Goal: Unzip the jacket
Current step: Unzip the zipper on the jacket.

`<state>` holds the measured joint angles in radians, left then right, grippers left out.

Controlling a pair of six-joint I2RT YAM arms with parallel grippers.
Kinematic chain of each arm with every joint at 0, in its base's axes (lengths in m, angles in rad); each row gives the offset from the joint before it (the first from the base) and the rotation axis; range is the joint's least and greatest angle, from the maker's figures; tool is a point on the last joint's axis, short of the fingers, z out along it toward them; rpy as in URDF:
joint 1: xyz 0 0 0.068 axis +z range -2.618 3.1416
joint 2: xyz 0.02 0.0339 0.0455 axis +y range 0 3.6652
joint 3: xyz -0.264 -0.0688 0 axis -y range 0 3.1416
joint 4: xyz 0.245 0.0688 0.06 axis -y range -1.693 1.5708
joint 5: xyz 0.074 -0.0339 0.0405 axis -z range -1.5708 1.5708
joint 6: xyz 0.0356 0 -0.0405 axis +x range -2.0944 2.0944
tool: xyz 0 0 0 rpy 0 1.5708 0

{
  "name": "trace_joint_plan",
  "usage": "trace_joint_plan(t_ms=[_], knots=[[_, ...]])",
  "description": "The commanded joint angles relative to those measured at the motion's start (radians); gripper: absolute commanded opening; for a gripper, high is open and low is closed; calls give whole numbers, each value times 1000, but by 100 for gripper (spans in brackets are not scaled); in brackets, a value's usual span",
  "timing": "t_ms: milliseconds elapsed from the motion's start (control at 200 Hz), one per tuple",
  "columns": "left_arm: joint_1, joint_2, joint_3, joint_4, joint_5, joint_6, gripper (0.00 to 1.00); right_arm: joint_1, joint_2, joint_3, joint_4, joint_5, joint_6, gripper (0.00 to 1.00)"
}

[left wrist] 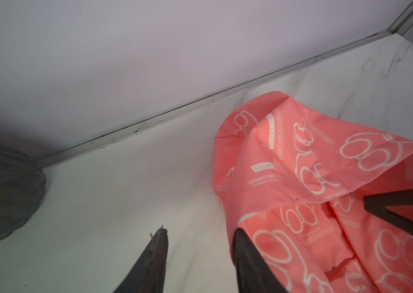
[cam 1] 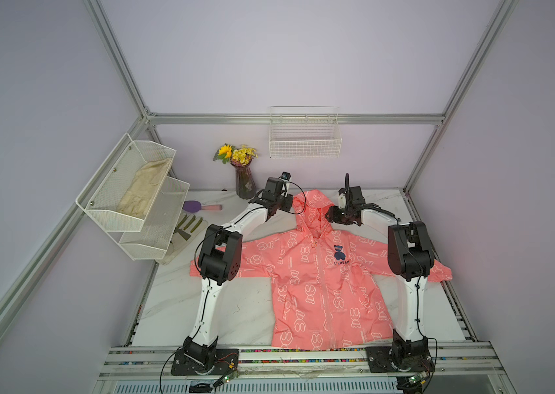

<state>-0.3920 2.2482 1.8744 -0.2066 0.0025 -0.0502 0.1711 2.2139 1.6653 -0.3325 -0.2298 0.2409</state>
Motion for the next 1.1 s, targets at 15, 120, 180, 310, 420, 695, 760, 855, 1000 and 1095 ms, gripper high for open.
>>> trace_joint_plan(t_ms=[15, 120, 180, 310, 420, 695, 760, 855, 1000, 1095], knots=[[10, -115, -90, 65, -7, -100, 56, -2, 33, 79, -35, 26, -31, 55], [10, -130, -134, 71, 72, -248, 56, -2, 52, 120, -56, 41, -40, 55], [9, -128, -154, 88, 131, -326, 56, -2, 55, 134, -62, 53, -46, 55], [8, -110, -171, 122, 230, -448, 56, -2, 59, 156, -71, 78, -75, 54], [11, -106, -179, 114, 228, -487, 56, -2, 68, 175, -79, 80, -91, 53], [6, -162, -222, 91, 275, -582, 61, -4, 96, 207, -103, 83, -90, 48], [-6, -174, -238, 82, 272, -589, 62, -2, 93, 206, -103, 84, -90, 48], [-27, -173, -228, 46, 256, -592, 62, -3, 90, 203, -105, 87, -90, 48], [-41, -136, -179, 20, 280, -628, 63, -4, 87, 209, -119, 92, -87, 48], [-45, -126, -154, 19, 280, -628, 63, -4, 85, 211, -123, 91, -87, 48]])
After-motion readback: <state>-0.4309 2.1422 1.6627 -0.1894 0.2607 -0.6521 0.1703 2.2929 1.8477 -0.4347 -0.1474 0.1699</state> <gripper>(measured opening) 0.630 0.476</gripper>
